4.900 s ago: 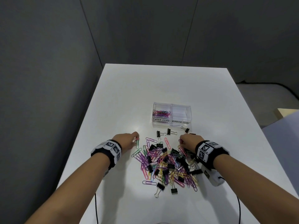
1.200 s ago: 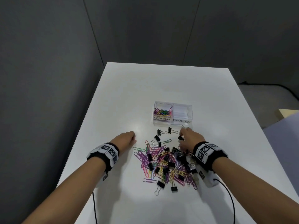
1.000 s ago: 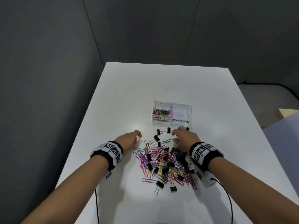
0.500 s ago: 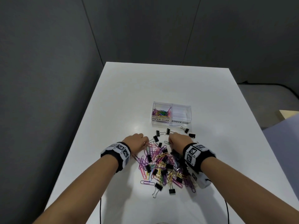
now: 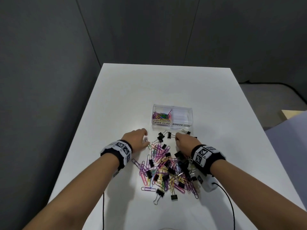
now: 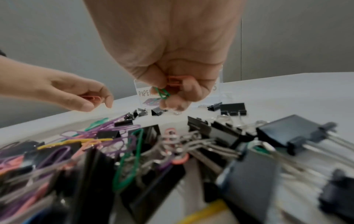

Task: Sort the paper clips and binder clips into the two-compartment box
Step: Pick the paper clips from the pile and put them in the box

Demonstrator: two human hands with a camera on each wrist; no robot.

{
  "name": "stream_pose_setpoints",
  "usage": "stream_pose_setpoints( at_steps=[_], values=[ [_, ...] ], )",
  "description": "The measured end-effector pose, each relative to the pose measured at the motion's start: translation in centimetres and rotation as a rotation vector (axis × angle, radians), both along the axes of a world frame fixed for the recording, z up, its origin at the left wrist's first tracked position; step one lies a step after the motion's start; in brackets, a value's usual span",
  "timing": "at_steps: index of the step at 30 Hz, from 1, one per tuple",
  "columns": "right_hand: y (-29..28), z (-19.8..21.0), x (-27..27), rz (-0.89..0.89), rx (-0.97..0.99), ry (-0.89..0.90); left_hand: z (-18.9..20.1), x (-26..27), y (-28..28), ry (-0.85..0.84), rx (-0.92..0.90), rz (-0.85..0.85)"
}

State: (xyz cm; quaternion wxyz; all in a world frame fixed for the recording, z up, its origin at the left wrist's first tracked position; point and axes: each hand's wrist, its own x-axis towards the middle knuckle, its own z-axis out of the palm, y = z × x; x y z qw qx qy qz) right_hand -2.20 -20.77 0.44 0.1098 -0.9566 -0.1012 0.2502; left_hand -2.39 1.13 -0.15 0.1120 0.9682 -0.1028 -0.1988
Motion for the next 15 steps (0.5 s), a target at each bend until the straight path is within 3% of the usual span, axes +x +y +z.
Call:
stream_pose_setpoints(
  at_steps=[4, 10, 15],
  values=[
    [1.4, 0.0, 0.0, -0.011, -0.018, 0.029, -0.7, -0.2, -0.4, 0.051, 0.109, 0.02],
    [2.4, -1.3, 0.9, -0.092, 0.089, 0.072, -1.9, -1.3, -3.2, 0.059, -0.01, 0.057],
    [3.1, -1.6, 0.6, -0.032, 0.029, 0.057, -2.3, -1.2, -4.3, 0.053, -0.076, 0.08]
  ],
)
